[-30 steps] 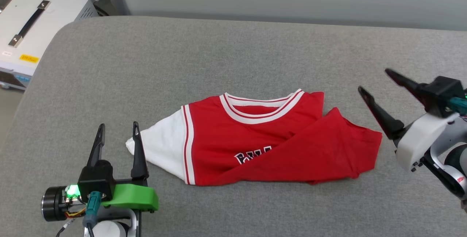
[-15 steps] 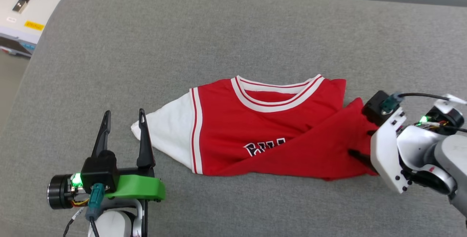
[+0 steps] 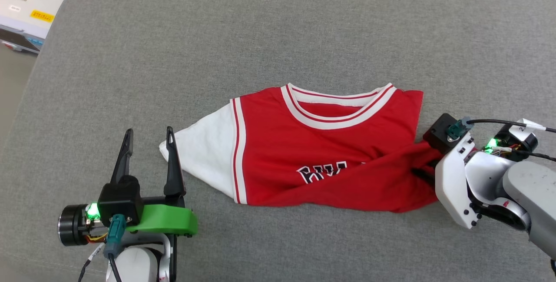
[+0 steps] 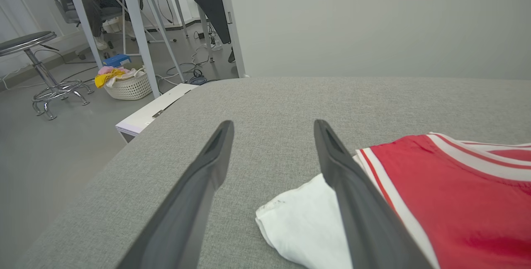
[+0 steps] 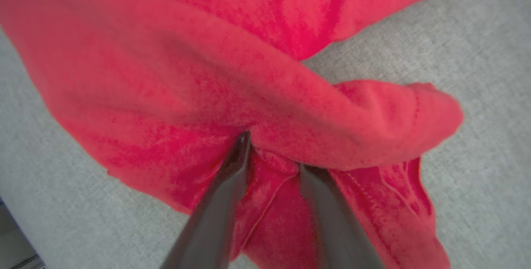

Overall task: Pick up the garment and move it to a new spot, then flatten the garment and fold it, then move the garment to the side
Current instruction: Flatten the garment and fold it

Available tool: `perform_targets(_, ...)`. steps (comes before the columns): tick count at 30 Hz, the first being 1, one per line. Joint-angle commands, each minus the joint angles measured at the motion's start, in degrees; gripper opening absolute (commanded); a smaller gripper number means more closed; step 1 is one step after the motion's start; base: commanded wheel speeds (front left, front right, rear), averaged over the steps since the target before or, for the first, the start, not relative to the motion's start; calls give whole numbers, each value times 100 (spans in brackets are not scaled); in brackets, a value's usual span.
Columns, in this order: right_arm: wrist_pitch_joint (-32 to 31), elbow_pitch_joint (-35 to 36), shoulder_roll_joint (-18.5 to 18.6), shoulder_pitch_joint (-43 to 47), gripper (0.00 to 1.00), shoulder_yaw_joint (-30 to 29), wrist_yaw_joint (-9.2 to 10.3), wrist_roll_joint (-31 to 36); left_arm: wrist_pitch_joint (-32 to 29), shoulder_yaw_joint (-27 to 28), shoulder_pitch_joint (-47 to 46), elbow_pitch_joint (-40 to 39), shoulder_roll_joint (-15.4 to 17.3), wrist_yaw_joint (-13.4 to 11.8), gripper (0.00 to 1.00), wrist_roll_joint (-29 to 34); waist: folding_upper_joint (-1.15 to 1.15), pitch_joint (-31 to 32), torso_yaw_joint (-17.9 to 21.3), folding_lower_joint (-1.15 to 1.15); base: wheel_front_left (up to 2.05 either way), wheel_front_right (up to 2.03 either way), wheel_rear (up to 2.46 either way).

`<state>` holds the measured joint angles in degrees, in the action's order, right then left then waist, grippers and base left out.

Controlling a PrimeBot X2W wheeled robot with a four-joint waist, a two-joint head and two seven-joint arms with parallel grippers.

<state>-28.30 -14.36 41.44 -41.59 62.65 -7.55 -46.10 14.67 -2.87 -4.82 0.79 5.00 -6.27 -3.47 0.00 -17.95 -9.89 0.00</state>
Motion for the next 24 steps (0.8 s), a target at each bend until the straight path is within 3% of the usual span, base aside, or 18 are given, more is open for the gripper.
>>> perform_targets(1, 252, -216, -212, 106, 0, 162, 6, 64, 32, 29, -13, 16, -44, 27, 100, 75, 0, 152, 130, 0, 0, 0, 0)
perform_targets(8, 1405, -43, 55, -88, 0, -616, 6, 315, 32, 118, 186, 79, -62, 66, 100, 158, 0, 571, 382, 0, 0, 0, 0)
perform_targets(15, 1787, 473, 379, 1154, 0, -1997, 6, 507, 33, 118, 502, 111, -95, 51, 100, 199, 0, 910, 605, 0, 0, 0, 0)
perform_targets(19, 1736, 677, 169, 2444, 0, -2923, 6, 648, 33, 118, 639, 136, -109, 46, 100, 205, 0, 1035, 695, 0, 0, 0, 0)
perform_targets(24, 1573, 840, -389, 3965, 0, -3853, 6, 1010, 33, 120, 738, 169, -121, 56, 100, 207, 0, 1120, 768, 0, 0, 0, 0)
